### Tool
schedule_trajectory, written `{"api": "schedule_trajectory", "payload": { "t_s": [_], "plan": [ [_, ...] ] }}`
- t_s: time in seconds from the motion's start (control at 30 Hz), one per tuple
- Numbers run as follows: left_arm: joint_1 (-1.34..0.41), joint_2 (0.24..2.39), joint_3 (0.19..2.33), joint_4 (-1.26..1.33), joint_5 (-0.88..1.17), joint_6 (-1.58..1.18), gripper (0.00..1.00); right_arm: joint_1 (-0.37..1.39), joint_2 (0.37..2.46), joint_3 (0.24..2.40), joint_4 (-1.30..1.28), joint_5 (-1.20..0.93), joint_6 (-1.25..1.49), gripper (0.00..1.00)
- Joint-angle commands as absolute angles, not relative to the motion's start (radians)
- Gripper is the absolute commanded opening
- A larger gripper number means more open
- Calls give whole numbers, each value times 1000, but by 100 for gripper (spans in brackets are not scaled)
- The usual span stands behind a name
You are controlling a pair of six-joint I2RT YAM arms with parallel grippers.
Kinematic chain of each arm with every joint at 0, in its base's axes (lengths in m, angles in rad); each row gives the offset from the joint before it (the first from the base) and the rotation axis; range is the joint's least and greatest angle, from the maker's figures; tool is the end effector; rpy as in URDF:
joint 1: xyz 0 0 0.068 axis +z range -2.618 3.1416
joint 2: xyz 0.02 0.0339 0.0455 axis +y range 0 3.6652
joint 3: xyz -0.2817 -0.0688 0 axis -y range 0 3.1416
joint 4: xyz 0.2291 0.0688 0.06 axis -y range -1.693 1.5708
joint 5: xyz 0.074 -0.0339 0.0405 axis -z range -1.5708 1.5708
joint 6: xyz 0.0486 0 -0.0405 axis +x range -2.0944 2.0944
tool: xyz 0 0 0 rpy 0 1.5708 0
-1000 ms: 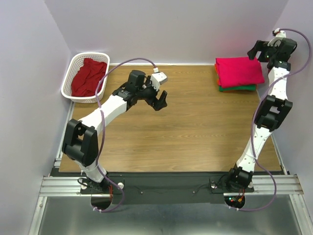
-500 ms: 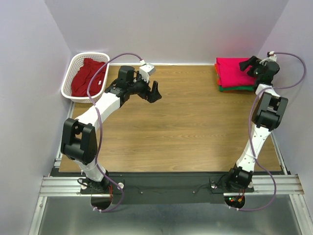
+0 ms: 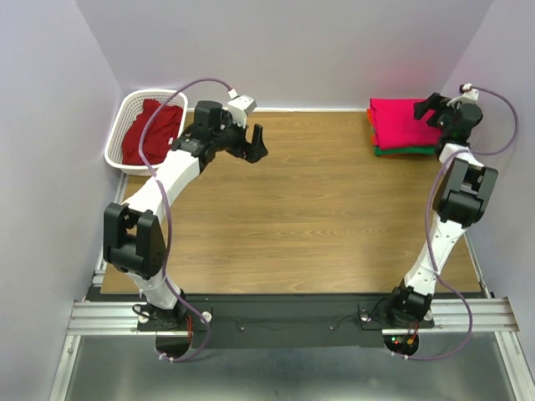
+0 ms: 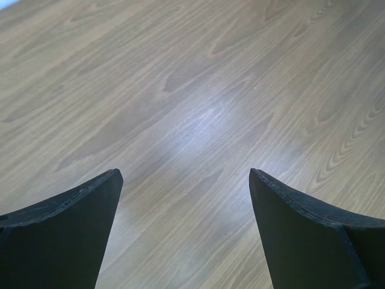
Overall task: Fold and stack the t-shirts
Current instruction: Neatly place the folded tshirt to the corner
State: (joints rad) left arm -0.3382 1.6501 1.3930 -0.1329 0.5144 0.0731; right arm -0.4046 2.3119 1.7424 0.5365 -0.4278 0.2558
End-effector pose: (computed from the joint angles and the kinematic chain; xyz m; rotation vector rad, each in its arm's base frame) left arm 0.3569 -0.1509 0.3499 0.7302 1.8275 -0.6769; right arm 0.5169 -0.1994 0.2444 0.1970 1.5933 0.2274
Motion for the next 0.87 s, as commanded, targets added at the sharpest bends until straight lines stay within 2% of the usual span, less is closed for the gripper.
{"api": "schedule_trajectory", "payload": {
  "t_s": [0.0,0.23,0.47,0.83],
  "plan": [
    [-319,1634,1538,-256,502,147,99,-361,2041,1718,329,-511,123,100],
    [-298,1537,1451,-241,491,155,99,-281,1660,1471,5,-554,-41,100],
    [-299,1396,1246,-221,408,195,99,-218,1337,1198,-294,-520,-147,100],
    [-333,1238,1039,-222,215,229,99,-215,1112,960,-472,-434,-199,100]
  ]
}}
